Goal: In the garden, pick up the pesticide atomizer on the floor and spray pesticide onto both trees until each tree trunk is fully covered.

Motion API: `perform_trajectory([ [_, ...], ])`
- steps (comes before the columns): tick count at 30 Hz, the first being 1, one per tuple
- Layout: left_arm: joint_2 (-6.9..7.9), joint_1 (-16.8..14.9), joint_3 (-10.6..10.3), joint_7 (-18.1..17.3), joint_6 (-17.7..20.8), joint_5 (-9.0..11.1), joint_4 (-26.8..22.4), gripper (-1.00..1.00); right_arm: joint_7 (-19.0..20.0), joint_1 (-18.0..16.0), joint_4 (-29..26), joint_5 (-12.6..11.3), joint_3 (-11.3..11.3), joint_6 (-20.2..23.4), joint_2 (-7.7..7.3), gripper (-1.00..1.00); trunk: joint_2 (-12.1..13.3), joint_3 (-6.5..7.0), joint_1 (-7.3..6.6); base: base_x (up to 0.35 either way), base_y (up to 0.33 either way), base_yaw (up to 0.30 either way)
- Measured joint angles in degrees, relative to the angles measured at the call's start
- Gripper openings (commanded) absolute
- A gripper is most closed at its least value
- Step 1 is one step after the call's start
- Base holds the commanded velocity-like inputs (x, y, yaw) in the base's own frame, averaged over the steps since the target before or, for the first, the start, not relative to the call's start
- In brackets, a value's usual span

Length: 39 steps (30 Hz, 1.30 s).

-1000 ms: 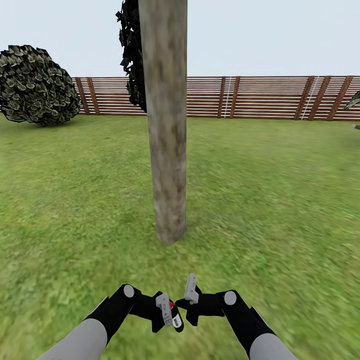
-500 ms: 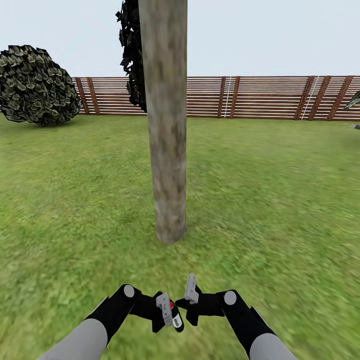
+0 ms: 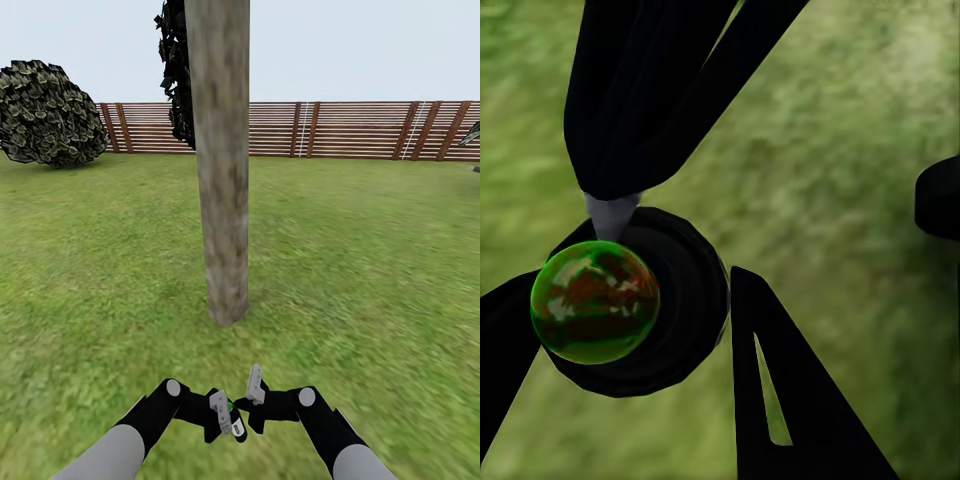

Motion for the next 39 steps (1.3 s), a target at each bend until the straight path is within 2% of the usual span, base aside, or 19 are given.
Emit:
perform_trajectory([
  [12, 0.08, 0.0, 0.0, 0.0, 0.1, 0.0, 0.3, -1.00, 0.0, 0.0, 0.0, 0.0, 0.0, 0.0, 0.01, -1.00, 0.0, 0.00, 0.00, 0.000, 0.000, 0.000],
  [17, 0.76, -0.2, -0.2, 0.0, 0.0, -0.4, 0.6, -1.00, 0.0, 0.0, 0.0, 0.0, 0.0, 0.0, -0.01, -1.00, 0.0, 0.00, 0.00, 0.000, 0.000, 0.000],
  [18, 1.82, -0.2, -0.3, 0.1, 0.0, -0.6, 0.7, -1.00, 0.0, 0.0, 0.0, 0.0, 0.0, 0.0, -0.04, -1.00, 0.0, 0.00, 0.00, 0.000, 0.000, 0.000],
  [31, 8.55, 0.3, 0.0, 0.0, -0.3, -0.7, 0.6, -1.00, 0.0, 0.0, 0.0, 0.0, -0.1, 0.0, -0.11, -1.00, 0.0, 0.00, 0.00, 0.000, 0.000, 0.000],
  [36, 11.70, 0.3, 0.0, 0.0, -0.5, -0.7, 0.6, -1.00, 0.0, 0.0, 0.0, 0.0, -0.1, 0.0, -0.27, -1.00, 0.0, 0.00, 0.00, 0.000, 0.000, 0.000],
  [37, 12.27, 0.4, 0.0, 0.0, -0.6, -0.8, 0.7, -1.00, 0.0, 0.0, 0.0, 0.0, -0.1, 0.0, -0.29, 1.00, 0.0, 0.00, 0.00, 0.000, 0.000, 0.000],
  [39, 13.57, 0.4, 0.0, 0.0, -0.6, -0.8, 0.7, -1.00, 0.0, 0.0, 0.0, 0.0, -0.2, 0.0, -0.36, 1.00, 0.0, 0.00, 0.00, 0.000, 0.000, 0.000],
])
